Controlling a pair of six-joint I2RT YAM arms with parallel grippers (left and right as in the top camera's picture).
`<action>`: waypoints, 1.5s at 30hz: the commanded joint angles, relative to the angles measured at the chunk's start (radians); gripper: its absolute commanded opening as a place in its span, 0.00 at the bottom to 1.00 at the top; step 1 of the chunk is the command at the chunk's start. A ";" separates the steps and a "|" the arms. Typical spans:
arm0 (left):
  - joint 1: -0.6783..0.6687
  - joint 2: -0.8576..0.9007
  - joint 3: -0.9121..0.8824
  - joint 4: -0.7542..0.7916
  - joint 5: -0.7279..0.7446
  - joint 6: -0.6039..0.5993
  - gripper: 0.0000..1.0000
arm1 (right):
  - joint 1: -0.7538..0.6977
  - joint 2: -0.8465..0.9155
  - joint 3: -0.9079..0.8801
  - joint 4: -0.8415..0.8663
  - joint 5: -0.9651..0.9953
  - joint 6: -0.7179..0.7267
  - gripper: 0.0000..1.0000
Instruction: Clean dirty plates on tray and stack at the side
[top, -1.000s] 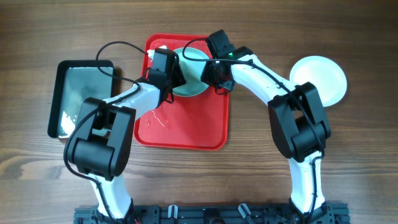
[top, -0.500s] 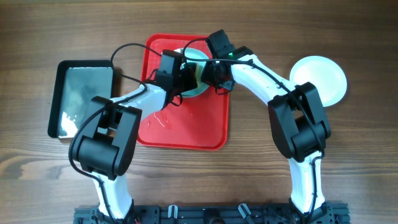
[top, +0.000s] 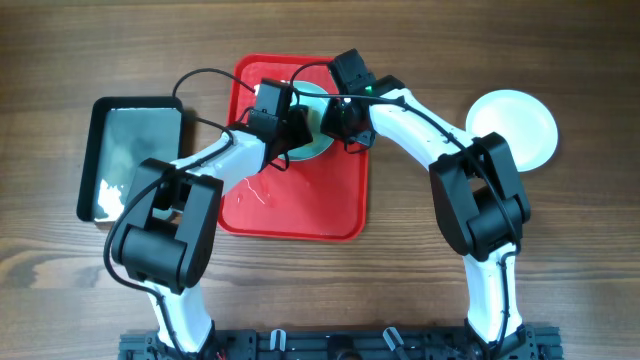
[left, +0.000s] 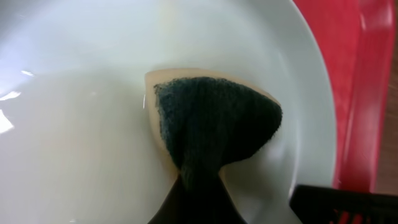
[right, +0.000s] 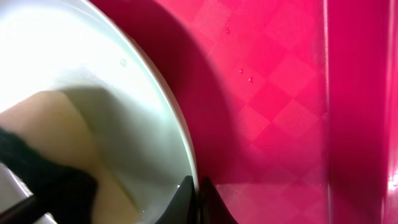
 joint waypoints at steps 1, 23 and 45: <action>0.042 0.016 -0.038 -0.025 -0.221 0.016 0.04 | 0.001 0.023 -0.002 -0.006 0.006 -0.011 0.04; 0.073 0.031 -0.038 0.181 -0.063 0.012 0.04 | 0.001 0.022 -0.002 -0.010 -0.001 -0.029 0.04; 0.102 -0.006 -0.038 -0.068 -0.101 0.183 0.04 | 0.001 0.022 -0.002 -0.009 0.000 -0.029 0.04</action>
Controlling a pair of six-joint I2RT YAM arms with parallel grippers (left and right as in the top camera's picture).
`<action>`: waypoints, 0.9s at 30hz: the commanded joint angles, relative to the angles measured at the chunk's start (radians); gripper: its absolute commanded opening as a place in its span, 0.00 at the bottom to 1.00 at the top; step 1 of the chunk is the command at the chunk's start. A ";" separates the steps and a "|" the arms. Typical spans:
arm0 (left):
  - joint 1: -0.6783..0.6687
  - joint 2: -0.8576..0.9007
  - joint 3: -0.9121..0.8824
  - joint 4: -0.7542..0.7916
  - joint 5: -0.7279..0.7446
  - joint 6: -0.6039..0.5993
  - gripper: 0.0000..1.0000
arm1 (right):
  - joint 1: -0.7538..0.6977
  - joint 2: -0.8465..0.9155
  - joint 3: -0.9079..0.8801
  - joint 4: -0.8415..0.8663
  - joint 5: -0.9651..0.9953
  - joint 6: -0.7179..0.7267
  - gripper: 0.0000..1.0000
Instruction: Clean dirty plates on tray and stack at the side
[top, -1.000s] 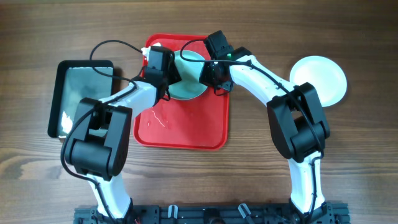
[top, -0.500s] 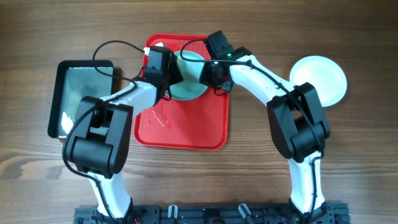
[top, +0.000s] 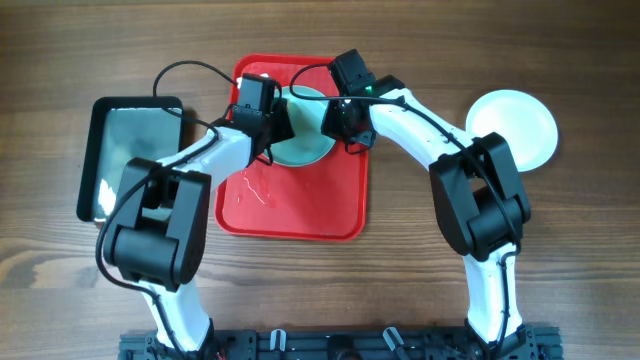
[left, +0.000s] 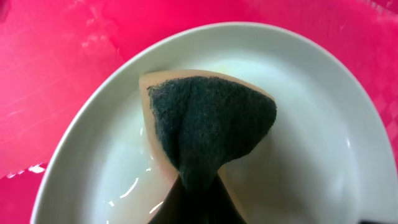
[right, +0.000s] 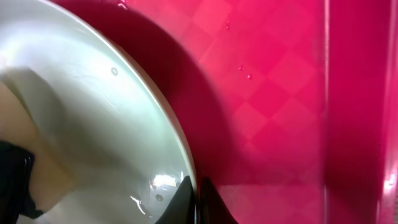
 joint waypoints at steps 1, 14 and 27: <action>0.036 -0.010 -0.039 -0.055 -0.047 0.071 0.04 | 0.001 0.023 -0.002 -0.001 0.004 -0.003 0.04; 0.038 -0.026 -0.040 0.005 -0.026 0.056 0.04 | 0.001 0.023 -0.002 0.002 0.003 -0.002 0.04; 0.012 0.056 -0.040 0.121 0.172 -0.062 0.04 | 0.001 0.023 -0.002 0.002 0.003 -0.003 0.04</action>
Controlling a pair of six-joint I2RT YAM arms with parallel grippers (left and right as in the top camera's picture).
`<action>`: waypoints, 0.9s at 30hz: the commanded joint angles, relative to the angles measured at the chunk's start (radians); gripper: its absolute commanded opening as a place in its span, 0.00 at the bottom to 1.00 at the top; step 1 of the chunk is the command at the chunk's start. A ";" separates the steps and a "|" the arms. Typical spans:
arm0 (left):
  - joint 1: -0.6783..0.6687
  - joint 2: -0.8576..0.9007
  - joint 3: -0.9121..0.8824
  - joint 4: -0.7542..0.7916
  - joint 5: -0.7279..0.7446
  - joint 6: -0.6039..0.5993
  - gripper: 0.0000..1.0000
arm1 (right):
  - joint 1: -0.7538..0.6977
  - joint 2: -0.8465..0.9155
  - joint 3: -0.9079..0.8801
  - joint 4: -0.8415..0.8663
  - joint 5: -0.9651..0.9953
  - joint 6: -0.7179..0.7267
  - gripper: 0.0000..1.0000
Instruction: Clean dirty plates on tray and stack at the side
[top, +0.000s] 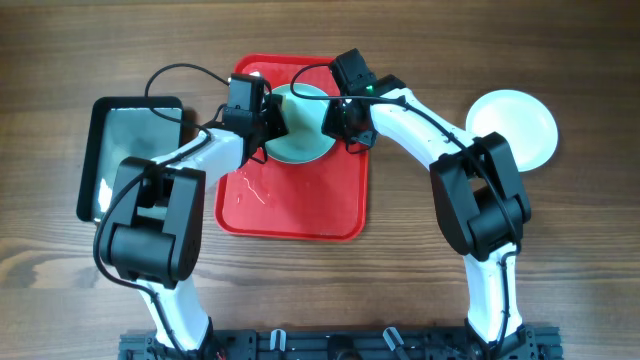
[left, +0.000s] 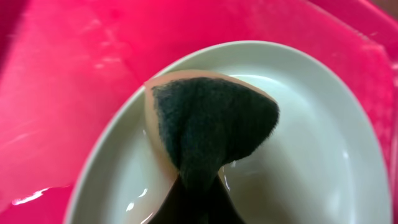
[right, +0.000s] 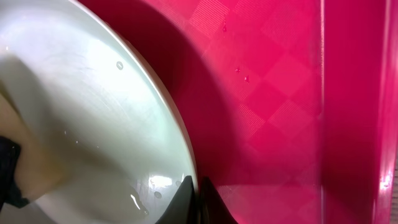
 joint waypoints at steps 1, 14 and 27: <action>-0.023 0.049 -0.014 0.029 0.119 -0.049 0.04 | 0.003 0.023 -0.002 0.002 0.008 -0.003 0.04; -0.040 0.049 -0.014 0.008 0.122 -0.060 0.04 | 0.003 0.023 -0.002 0.002 0.008 -0.003 0.04; 0.103 -0.017 -0.013 -0.121 0.050 -0.027 0.04 | 0.003 0.022 -0.002 0.000 0.008 -0.003 0.04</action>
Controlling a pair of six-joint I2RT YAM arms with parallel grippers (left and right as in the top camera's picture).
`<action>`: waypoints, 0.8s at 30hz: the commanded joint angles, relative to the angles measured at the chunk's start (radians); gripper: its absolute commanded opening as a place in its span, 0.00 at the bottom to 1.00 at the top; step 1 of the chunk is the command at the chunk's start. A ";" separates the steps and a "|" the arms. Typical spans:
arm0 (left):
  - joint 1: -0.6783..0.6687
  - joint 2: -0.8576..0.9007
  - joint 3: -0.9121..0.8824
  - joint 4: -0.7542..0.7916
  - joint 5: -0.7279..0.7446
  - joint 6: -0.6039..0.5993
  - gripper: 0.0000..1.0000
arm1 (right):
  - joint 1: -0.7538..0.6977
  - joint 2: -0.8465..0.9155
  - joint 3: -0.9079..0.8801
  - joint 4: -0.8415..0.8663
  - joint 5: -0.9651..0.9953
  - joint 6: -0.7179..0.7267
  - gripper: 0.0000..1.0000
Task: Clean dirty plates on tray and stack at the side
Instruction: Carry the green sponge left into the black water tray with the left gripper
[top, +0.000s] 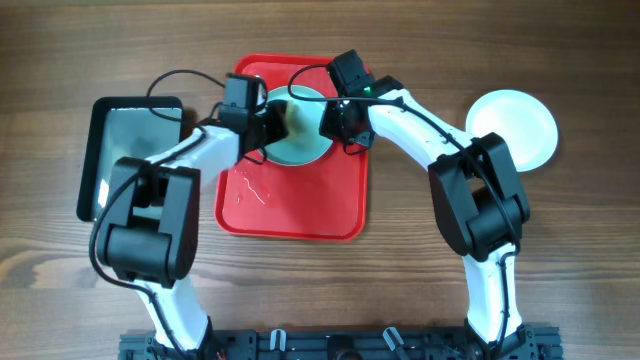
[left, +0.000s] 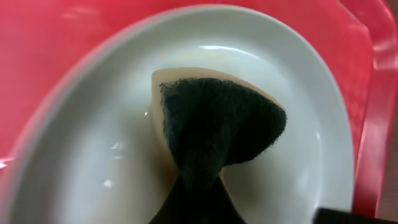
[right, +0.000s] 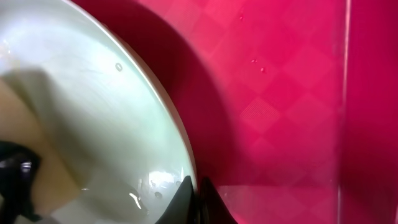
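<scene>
A pale wet plate lies at the back of the red tray. My left gripper is shut on a sponge, beige with a dark green scrub face, which presses on the inside of the plate. In the overhead view the sponge sits on the plate's left half. My right gripper is shut on the plate's right rim, one finger inside and one outside. Water drops lie on the plate.
A black basin of water stands left of the tray. A clean white plate lies on the table at the right. Water drops glisten on the tray floor. The tray's raised wall runs close by the plate.
The sponge in my left gripper has moved from the plate's left rim further into the plate, toward its middle. My right gripper still pinches the right rim in the same place.
The sponge was first deep in the plate near its right side. It then stood on the left half, then at the left rim, and now it is back toward the middle. My right gripper held the plate's right rim at every moment.
</scene>
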 joint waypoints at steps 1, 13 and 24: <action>0.076 -0.029 -0.031 -0.038 -0.077 0.032 0.04 | -0.003 0.023 -0.002 -0.003 0.014 -0.002 0.04; 0.081 -0.177 -0.031 -0.082 -0.136 0.136 0.04 | -0.003 0.023 -0.002 -0.001 0.015 -0.003 0.04; 0.114 -0.470 -0.031 -0.138 -0.287 0.262 0.04 | -0.004 0.020 -0.001 0.006 -0.017 -0.030 0.04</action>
